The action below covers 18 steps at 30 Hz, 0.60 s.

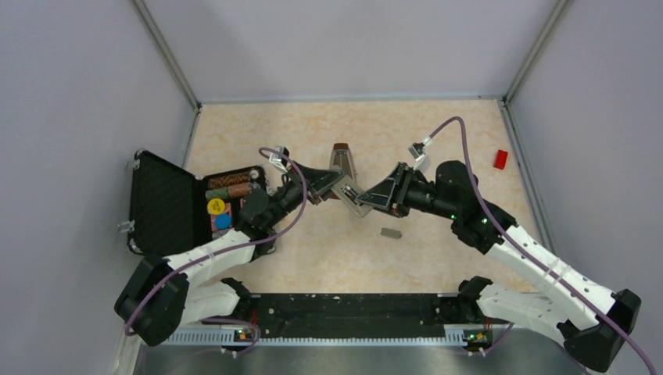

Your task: Load the batteries into the remote control

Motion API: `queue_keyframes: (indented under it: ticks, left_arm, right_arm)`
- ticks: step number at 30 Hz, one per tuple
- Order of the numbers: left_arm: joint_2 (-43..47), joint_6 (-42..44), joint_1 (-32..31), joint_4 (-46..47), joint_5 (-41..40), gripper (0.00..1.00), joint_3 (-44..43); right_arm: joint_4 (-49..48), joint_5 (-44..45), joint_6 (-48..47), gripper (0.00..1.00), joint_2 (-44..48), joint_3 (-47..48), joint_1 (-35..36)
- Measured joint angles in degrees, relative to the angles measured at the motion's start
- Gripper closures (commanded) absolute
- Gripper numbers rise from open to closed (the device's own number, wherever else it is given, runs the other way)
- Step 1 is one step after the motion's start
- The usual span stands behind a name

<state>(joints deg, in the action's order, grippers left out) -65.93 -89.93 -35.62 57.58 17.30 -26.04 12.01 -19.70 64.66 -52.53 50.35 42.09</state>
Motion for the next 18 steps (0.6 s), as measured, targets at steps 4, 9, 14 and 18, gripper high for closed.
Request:
queue_keyframes:
  ticks: [4,9,14,18]
  left_arm:
    - [-0.2,-0.7,-0.2,1.0,-0.3,1.00,-0.3]
    - [-0.9,-0.8,-0.6,1.3,-0.4,1.00,-0.6]
    - [-1.2,-1.2,-0.9,1.4,-0.8,1.00,-0.9]
    - [-1.2,-1.6,-1.0,1.8,-1.2,1.00,-1.0]
  right_arm:
    - [-0.5,0.1,-0.2,0.62,1.5,-0.6,0.0]
    - [-0.9,-0.1,-0.6,0.62,1.5,-0.9,0.0]
    - [-1.0,-0.4,-1.3,0.70,1.4,-0.9,-0.1]
    - [-1.9,-0.9,-1.5,0.74,1.3,-0.9,-0.3]
